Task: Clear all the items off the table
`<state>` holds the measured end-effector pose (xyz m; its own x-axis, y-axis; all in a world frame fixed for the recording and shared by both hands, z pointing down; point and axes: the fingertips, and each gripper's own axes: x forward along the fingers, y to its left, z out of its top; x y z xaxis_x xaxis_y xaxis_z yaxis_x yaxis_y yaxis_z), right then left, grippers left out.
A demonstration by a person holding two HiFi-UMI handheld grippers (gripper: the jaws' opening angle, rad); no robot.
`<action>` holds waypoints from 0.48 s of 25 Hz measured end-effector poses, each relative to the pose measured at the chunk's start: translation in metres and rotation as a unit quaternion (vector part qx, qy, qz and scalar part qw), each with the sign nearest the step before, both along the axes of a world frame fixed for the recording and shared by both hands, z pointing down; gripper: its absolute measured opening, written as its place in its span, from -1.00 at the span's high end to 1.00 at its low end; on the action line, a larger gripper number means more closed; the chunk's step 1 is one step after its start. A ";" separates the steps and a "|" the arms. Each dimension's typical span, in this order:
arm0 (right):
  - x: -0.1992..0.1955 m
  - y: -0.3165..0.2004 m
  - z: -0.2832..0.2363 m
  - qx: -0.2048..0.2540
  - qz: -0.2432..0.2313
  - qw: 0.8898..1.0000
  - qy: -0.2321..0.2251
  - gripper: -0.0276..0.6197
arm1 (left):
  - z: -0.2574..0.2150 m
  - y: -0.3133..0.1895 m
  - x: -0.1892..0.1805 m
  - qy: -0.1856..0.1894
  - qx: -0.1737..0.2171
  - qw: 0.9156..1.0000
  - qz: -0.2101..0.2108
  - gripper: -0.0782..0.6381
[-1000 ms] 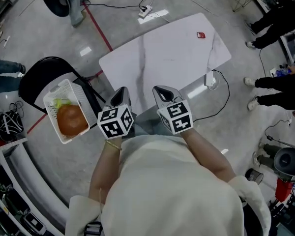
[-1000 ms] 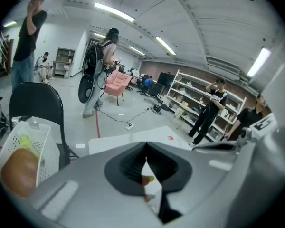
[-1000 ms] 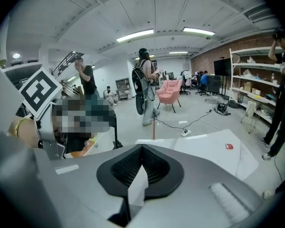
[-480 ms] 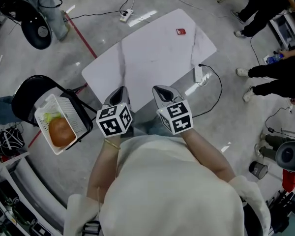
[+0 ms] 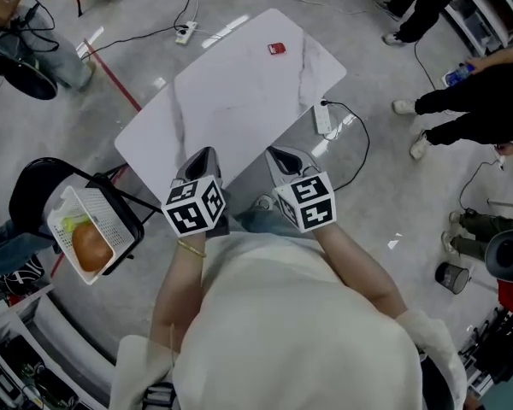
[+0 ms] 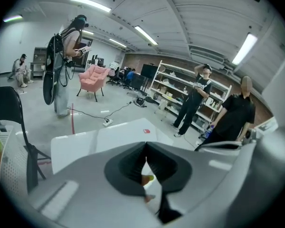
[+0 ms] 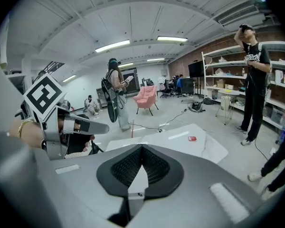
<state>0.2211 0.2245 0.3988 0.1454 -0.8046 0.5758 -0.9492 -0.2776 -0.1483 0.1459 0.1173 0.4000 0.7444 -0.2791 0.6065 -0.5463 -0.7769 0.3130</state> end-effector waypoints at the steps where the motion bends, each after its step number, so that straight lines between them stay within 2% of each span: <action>1: 0.006 0.006 0.000 0.000 0.006 1.000 -0.001 0.92 | 0.000 0.005 0.005 -0.002 0.000 1.000 0.004 0.76; 12: 0.047 0.040 0.003 0.003 0.061 0.998 -0.009 0.92 | 0.006 0.030 0.046 -0.015 -0.002 0.999 0.044 0.76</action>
<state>0.2683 0.2640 0.4020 0.2331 -0.7842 0.5750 -0.9053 -0.3909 -0.1662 0.1917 0.1471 0.4064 0.7473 -0.2101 0.6304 -0.4848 -0.8212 0.3010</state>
